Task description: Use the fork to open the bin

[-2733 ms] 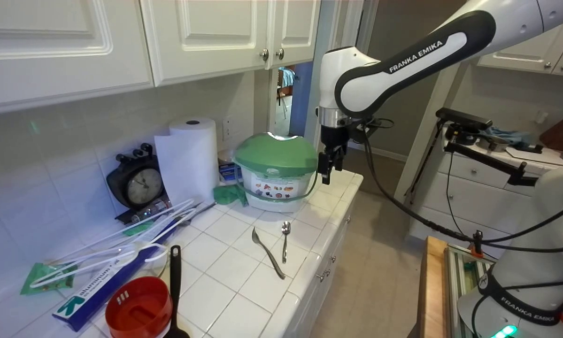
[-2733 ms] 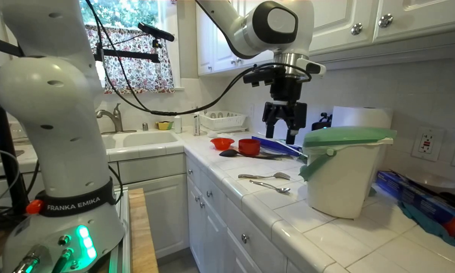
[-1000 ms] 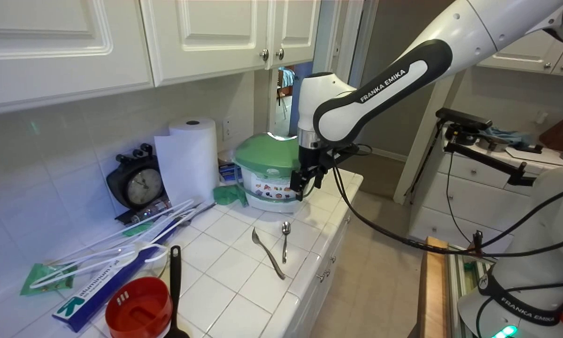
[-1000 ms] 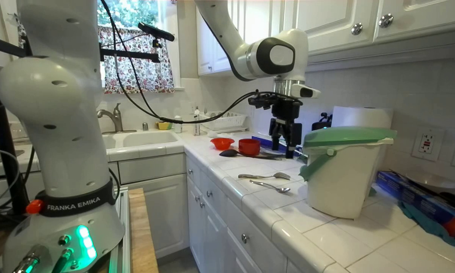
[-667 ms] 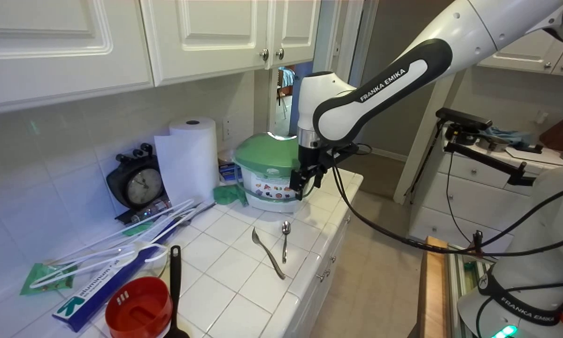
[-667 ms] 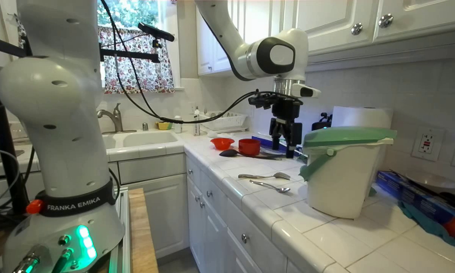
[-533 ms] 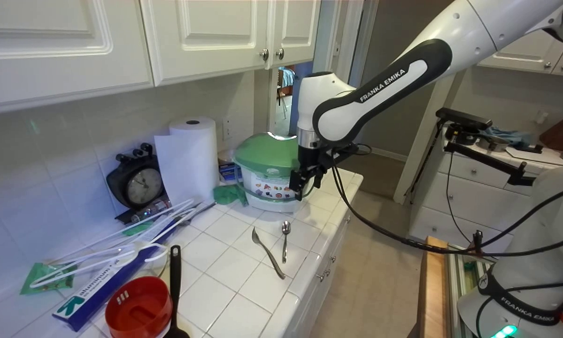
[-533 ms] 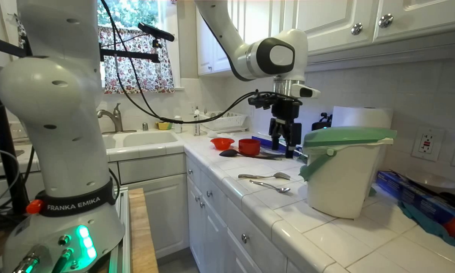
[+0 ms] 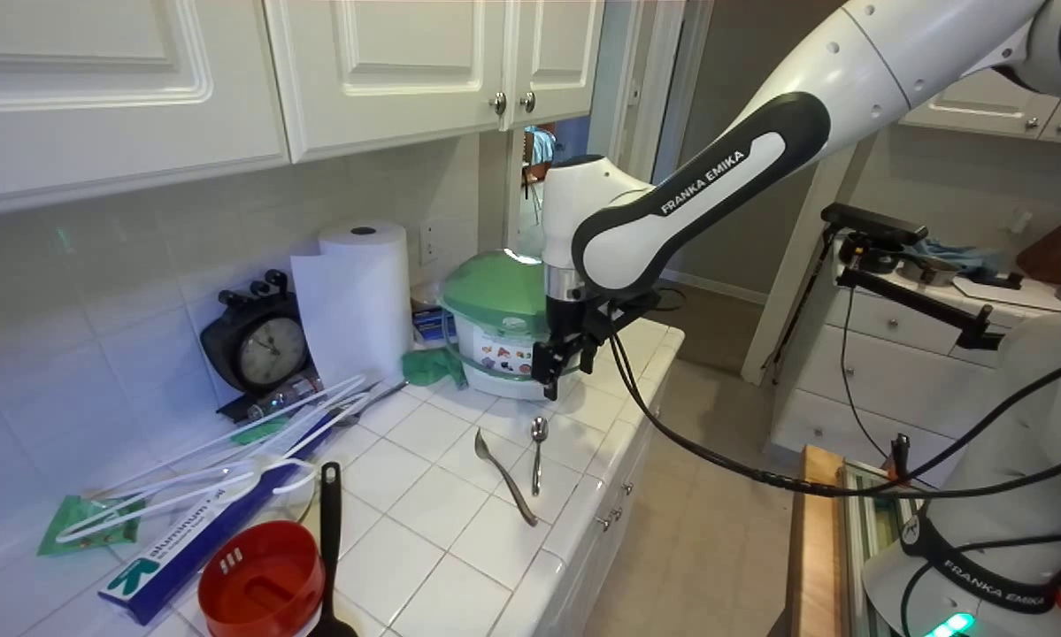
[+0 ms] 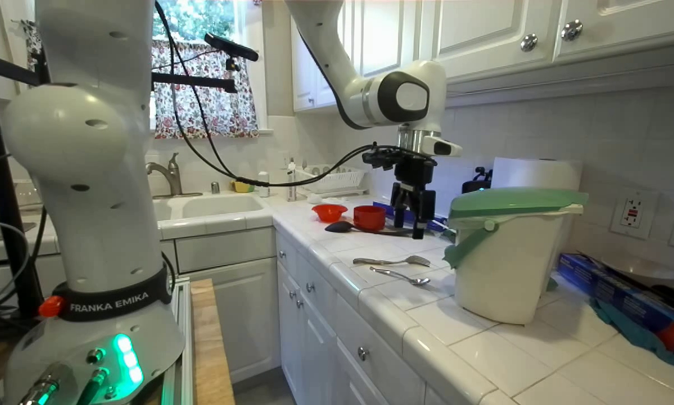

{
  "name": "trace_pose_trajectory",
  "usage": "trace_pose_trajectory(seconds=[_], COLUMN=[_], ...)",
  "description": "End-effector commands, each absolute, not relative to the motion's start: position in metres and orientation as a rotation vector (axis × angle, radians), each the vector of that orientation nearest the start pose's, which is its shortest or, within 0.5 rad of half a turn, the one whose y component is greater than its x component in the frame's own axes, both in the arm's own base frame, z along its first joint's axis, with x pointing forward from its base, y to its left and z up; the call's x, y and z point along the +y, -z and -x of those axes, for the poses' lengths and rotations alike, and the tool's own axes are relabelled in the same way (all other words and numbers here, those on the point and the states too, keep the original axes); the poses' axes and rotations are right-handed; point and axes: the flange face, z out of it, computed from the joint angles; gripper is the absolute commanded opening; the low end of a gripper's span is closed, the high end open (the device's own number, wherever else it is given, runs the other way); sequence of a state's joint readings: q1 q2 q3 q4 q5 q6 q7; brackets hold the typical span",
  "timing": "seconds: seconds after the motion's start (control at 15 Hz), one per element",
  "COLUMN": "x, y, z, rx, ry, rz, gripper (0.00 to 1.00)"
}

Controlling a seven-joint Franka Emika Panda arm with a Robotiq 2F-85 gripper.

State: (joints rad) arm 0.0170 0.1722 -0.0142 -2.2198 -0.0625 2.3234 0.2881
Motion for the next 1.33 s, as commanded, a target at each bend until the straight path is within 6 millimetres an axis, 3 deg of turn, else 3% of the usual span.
trace_pose_trajectory(seconds=[0.0, 0.27, 0.6, 1.27], x=[0.013, 0.019, 0.042, 0.068], y=[-0.274, -0.258, -0.234, -0.201], z=[-0.554, -0.571, -0.588, -0.597], rx=[0.366, 0.327, 0.295, 0.248], ry=[-0.128, -0.132, -0.114, -0.105], rz=[3.185, 3.173, 3.183, 3.156], gripper=[1.00, 1.00, 1.00, 1.00])
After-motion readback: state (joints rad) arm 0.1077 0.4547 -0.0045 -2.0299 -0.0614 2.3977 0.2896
